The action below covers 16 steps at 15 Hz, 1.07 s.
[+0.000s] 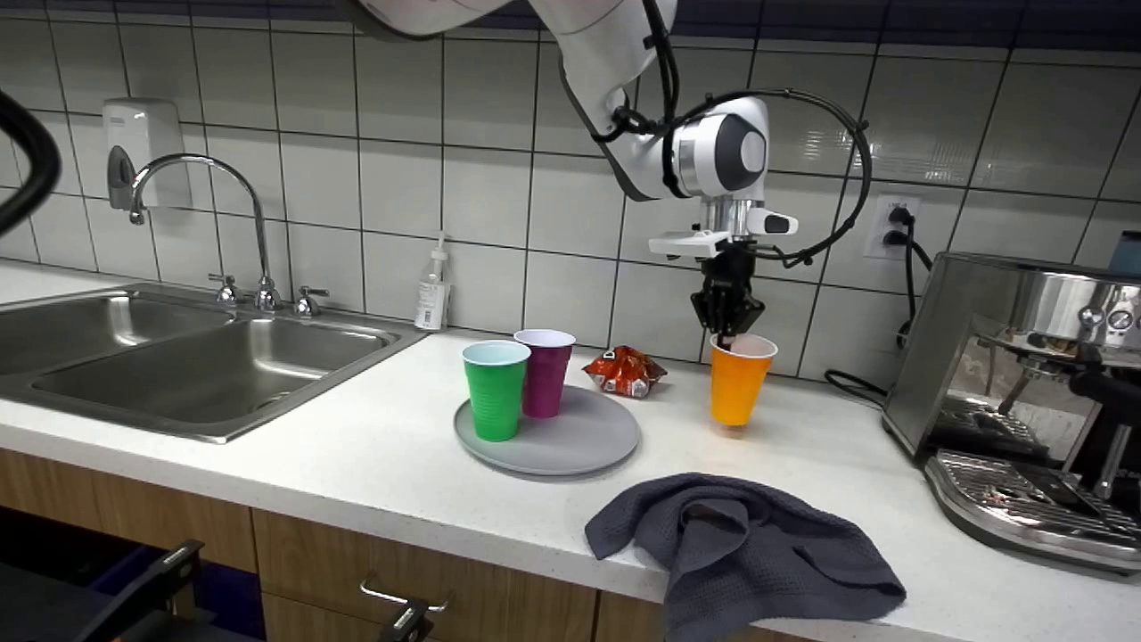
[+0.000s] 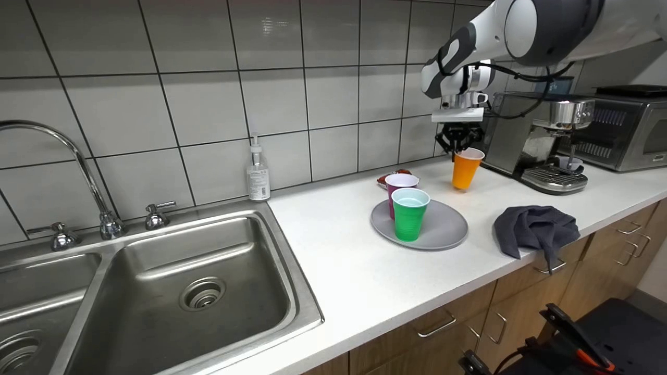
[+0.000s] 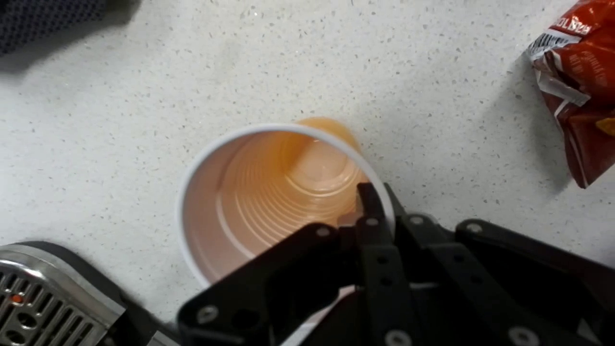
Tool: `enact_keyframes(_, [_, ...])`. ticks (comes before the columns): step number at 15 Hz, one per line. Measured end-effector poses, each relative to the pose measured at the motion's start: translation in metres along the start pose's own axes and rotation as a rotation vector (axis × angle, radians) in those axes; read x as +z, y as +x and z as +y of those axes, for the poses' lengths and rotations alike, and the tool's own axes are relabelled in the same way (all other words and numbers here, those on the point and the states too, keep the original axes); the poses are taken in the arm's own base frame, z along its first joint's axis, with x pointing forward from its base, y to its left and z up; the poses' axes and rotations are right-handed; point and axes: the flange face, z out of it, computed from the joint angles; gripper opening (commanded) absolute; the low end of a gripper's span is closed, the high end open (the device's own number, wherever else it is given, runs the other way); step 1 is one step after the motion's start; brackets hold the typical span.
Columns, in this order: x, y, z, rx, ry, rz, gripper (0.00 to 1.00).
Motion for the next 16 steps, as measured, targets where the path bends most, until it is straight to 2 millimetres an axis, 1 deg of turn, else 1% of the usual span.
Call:
enact_keyframes(3, [-0.008,-0.01,0.002,-0.002,0.004,-0.012,0.01])
enact_keyframes(6, [-0.015,-0.025,0.002,-0.009,0.01,-0.024,0.01])
enact_keyframes(16, [-0.024,-0.091,0.004,-0.036,0.042,-0.063,0.01])
